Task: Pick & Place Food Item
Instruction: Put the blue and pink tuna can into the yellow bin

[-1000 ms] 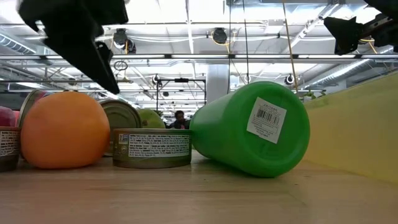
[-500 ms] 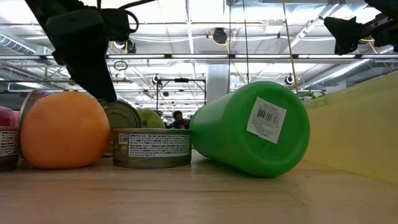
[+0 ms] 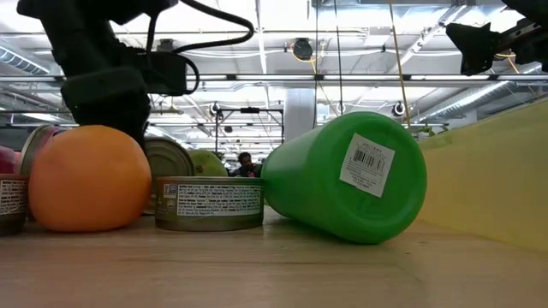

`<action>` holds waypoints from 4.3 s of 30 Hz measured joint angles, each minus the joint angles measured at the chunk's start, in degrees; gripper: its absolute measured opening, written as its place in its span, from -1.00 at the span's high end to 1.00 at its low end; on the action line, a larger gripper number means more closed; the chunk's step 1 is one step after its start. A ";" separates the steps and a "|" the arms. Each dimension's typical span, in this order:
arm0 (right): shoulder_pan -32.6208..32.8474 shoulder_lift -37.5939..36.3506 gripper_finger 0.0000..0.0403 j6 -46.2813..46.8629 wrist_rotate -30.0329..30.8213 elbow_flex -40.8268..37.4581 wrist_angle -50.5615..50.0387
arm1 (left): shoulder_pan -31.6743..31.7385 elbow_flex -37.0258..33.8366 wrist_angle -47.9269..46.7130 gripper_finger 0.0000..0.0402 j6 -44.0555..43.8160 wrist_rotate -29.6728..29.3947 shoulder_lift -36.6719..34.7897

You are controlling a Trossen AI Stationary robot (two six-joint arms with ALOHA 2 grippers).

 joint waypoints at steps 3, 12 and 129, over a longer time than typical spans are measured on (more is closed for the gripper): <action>0.00 0.00 -0.64 0.00 -0.02 0.00 0.00 | 0.53 0.00 0.02 0.00 -0.34 -0.02 -0.02; 0.02 0.00 -0.64 0.00 0.00 0.02 0.02 | 1.20 0.04 2.27 -0.02 5.41 -0.11 -0.06; -19.92 84.37 -0.50 -4.50 -13.64 37.22 36.10 | 9.07 11.91 29.57 0.10 48.10 2.97 -7.86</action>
